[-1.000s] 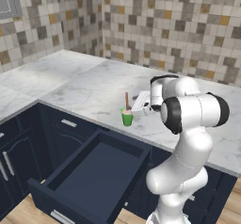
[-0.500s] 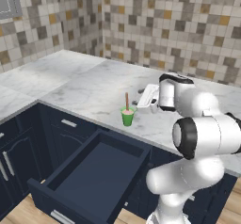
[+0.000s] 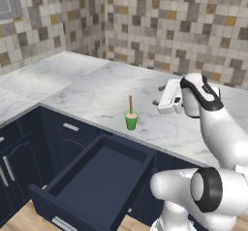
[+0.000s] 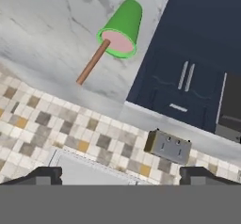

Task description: Pick up the straw from the left drawer and put it inside the smoothie cup.

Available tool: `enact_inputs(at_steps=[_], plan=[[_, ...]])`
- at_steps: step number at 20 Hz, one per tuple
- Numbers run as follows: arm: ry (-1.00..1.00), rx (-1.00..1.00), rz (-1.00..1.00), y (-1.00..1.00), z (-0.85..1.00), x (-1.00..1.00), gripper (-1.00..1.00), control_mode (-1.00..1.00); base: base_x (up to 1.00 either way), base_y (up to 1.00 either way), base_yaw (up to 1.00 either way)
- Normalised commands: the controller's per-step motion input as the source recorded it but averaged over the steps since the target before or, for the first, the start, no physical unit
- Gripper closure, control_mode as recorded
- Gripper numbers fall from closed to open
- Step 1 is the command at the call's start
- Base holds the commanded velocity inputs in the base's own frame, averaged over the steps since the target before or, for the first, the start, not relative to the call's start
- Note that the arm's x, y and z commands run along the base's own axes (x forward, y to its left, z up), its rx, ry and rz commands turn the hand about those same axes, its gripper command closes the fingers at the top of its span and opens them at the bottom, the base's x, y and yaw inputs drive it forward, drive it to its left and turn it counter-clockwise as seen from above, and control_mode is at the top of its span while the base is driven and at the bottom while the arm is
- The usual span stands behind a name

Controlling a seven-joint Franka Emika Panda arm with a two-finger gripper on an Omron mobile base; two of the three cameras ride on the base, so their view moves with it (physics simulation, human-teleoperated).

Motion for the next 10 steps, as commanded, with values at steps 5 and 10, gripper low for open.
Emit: enact_inputs(at_steps=[5,10], plan=[[-0.23,-0.15,0.0,-0.46,0.03,-1.0,-1.0,-1.0,0.0,0.0,0.0],[-0.19,-0.25,0.01,-0.11,0.48,-1.0,-1.0,-1.0,0.0,0.0,0.0]])
